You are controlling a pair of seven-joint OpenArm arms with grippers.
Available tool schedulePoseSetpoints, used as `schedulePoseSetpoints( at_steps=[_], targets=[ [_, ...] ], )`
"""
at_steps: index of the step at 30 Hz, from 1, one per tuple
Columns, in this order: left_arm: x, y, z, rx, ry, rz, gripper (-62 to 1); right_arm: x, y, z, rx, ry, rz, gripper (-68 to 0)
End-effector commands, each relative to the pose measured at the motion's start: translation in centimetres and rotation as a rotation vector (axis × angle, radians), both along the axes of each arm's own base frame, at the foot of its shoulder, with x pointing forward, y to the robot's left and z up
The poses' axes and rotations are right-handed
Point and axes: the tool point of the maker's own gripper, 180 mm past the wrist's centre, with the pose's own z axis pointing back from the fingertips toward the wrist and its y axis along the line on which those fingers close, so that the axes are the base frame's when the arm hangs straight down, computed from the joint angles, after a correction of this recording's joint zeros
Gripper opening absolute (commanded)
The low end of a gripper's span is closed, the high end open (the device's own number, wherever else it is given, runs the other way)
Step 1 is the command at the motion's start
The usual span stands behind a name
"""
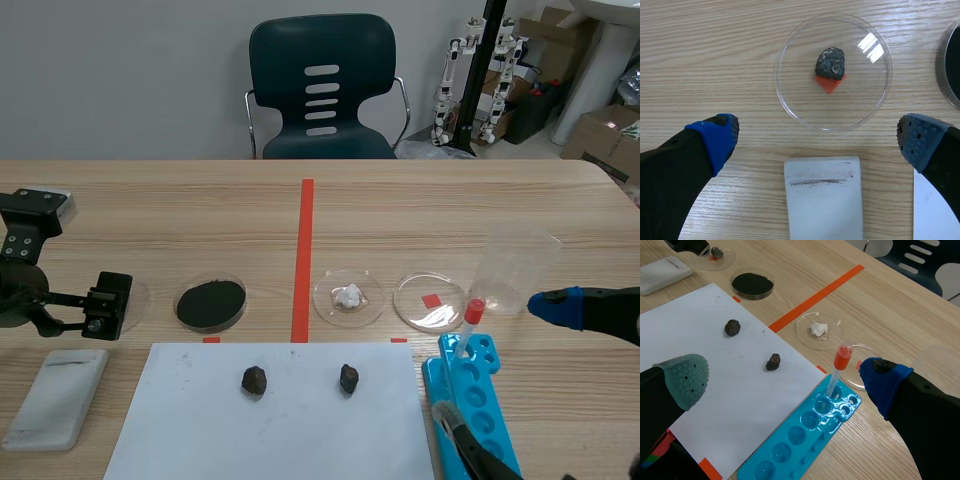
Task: Return to the home posture
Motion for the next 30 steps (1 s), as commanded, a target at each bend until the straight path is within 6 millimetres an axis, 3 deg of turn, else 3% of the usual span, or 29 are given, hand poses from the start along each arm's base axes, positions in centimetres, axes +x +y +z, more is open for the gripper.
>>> schedulePoseSetpoints(
  at_steps=[1,17,25,30],
  targets=[
    [0.7,0.4,0.8,0.005,-0.028,0.009,1.4,0.4,0.0,0.5,0.010,-0.022,-0.005,-3.7],
    [0.7,0.5,0.8,0.009,-0.028,0.008,1.4,0.4,0.0,0.5,0.010,-0.022,-0.005,-3.7],
    [1.3,2.3,1.9,0.194,-0.067,-0.043,1.4,0.4,0.0,0.5,0.010,-0.022,-0.005,-3.7],
    [2.0,2.0,2.7,0.218,-0.150,-0.100,1.4,0.4,0.0,0.5,0.010,-0.022,-0.005,-3.7]
  ],
)
